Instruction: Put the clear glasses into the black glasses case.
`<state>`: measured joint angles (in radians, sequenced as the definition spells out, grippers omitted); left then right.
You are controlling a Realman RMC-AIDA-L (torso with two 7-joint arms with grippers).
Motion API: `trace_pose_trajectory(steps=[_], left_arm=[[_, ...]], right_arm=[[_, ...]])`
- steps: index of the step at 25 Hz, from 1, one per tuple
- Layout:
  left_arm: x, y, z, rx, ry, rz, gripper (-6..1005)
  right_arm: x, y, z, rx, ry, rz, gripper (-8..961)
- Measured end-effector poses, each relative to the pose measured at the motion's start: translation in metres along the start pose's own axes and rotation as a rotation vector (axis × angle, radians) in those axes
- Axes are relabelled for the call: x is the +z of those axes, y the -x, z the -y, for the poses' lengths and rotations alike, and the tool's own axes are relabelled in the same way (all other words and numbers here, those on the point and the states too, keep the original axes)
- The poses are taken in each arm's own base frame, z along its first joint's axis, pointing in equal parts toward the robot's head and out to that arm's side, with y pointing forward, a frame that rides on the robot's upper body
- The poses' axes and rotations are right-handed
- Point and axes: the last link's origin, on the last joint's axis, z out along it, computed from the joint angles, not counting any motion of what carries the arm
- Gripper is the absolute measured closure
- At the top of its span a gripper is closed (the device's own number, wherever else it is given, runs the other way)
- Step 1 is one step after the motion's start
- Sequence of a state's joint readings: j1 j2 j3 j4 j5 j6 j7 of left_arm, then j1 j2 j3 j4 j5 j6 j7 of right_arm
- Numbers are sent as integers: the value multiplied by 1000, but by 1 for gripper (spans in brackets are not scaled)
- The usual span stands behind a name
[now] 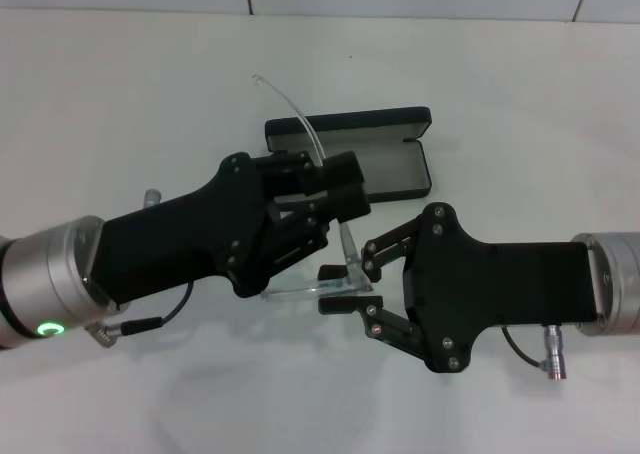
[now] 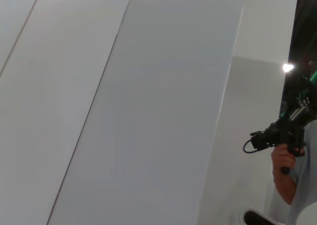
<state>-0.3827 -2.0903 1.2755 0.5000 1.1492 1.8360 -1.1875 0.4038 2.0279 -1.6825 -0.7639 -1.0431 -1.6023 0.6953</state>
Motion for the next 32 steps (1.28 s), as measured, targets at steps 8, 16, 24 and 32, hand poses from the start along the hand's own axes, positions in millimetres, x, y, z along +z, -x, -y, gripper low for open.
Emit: trace_pose_trajectory(steps=[8, 16, 24, 32], left_arm=[[-2, 6, -4, -39, 9, 30, 747], [-8, -9, -2, 13, -22, -45, 747], [-42, -31, 4, 113, -206, -182, 748], [-58, -30, 12, 90, -314, -237, 748]], right_arm=[[0, 1, 1, -6, -10, 8, 850], [0, 2, 1, -12, -10, 10, 850], [-7, 9, -6, -51, -31, 70, 851], [-18, 38, -21, -79, 9, 286, 852]])
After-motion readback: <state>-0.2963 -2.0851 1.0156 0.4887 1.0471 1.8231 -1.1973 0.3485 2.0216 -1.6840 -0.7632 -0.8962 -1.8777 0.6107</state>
